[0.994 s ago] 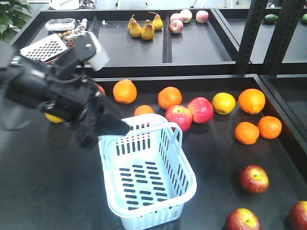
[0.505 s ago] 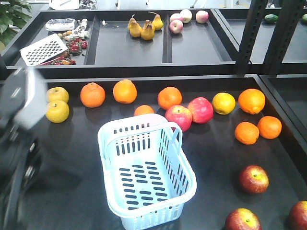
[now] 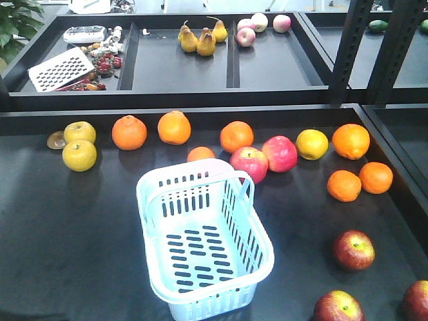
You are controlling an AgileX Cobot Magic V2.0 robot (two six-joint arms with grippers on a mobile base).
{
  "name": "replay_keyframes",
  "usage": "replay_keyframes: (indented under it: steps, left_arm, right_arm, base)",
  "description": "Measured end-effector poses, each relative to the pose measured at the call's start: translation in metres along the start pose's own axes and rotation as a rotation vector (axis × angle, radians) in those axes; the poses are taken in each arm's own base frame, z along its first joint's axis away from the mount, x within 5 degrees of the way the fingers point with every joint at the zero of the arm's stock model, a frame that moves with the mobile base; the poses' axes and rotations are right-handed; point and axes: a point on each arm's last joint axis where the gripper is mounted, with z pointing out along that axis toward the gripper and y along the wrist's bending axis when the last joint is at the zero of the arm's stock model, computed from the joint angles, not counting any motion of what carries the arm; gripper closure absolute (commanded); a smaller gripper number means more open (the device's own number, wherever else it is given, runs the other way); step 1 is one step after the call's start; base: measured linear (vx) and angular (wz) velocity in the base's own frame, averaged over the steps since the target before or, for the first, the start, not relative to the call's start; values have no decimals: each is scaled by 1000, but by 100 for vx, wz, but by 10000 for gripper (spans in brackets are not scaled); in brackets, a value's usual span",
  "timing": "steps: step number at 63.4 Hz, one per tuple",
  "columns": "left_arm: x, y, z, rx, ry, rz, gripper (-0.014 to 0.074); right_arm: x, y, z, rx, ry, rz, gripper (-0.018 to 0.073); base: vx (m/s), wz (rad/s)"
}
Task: Pick three apples into basket with both arms
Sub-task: 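Reach the right gripper down toward a red apple near the robot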
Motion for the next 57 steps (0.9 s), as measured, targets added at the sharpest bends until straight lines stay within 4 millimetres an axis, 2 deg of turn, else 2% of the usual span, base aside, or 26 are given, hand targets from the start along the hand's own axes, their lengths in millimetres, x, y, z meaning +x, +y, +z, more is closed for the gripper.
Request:
replay_keyframes:
  steps: [3, 13, 39, 45, 52, 57]
  left_arm:
    - [4, 0, -1, -17, -29, -4, 605]
    - [-2, 3, -8, -77, -146, -2, 604]
    - [-1, 3, -7, -82, -150, -7, 604]
    - [-1, 3, -7, -82, -150, -7, 604]
    - [-1, 3, -7, -82, -150, -7, 604]
    - [-1, 3, -7, -81, -149, -7, 604]
  right_arm:
    - [0, 0, 0, 0, 0, 0, 564]
    - [0, 0, 0, 0, 0, 0, 564]
    - [-1, 0, 0, -1, -7, 21, 564]
    - [-5, 1, 0, -12, -50, 213, 564]
    - [-9, 0, 0, -28, -98, 576, 564]
    - [-10, -1, -1, -35, -106, 768, 564]
  base:
    - [0, 0]
    - [0, 0]
    - [0, 0]
    - [0, 0]
    - [0, 0]
    - [0, 0]
